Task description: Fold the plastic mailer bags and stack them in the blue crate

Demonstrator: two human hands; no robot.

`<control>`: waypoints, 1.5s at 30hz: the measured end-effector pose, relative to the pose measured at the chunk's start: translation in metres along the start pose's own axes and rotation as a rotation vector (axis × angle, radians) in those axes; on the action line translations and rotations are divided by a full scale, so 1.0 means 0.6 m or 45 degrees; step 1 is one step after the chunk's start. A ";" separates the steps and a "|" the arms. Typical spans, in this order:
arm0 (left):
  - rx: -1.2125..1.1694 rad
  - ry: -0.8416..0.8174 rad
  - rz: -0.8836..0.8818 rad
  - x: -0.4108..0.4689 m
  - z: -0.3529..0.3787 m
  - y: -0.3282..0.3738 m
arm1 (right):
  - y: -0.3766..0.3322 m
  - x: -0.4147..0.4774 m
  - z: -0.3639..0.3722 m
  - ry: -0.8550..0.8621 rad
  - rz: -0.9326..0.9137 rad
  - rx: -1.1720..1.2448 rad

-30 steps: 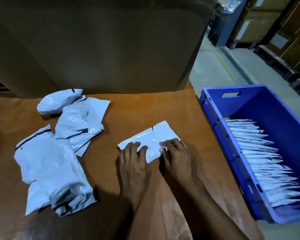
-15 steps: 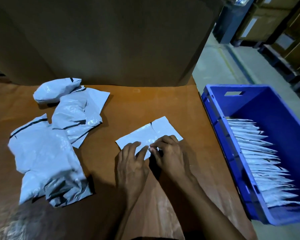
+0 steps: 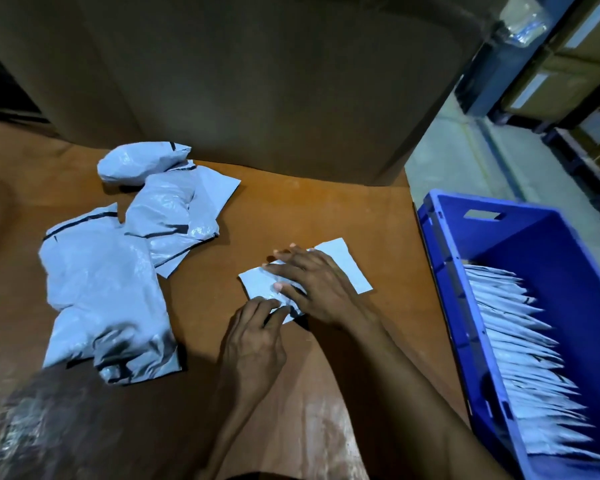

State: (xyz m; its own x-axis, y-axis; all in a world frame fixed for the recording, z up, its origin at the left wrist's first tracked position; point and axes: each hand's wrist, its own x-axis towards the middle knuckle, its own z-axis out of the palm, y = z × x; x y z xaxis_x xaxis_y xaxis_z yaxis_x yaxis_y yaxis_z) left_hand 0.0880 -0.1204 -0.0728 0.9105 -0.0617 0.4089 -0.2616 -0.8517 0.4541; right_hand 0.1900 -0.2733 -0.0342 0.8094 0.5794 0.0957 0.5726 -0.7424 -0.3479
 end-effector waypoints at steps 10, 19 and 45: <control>-0.387 0.160 -0.168 0.008 -0.010 -0.014 | -0.003 0.012 0.018 -0.316 0.255 -0.023; -0.129 0.103 -0.139 0.042 -0.025 0.020 | 0.022 0.027 -0.027 -0.088 0.404 0.920; 0.297 -0.439 -0.128 0.102 0.063 0.033 | 0.061 -0.058 0.008 0.020 0.364 -0.153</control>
State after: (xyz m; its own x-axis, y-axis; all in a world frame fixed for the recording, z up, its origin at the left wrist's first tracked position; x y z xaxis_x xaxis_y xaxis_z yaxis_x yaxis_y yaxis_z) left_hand 0.1507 -0.1608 -0.0687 0.9919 -0.1093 0.0654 -0.1231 -0.9548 0.2706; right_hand 0.1821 -0.3193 -0.0549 0.9412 0.3369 0.0245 0.3320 -0.9096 -0.2498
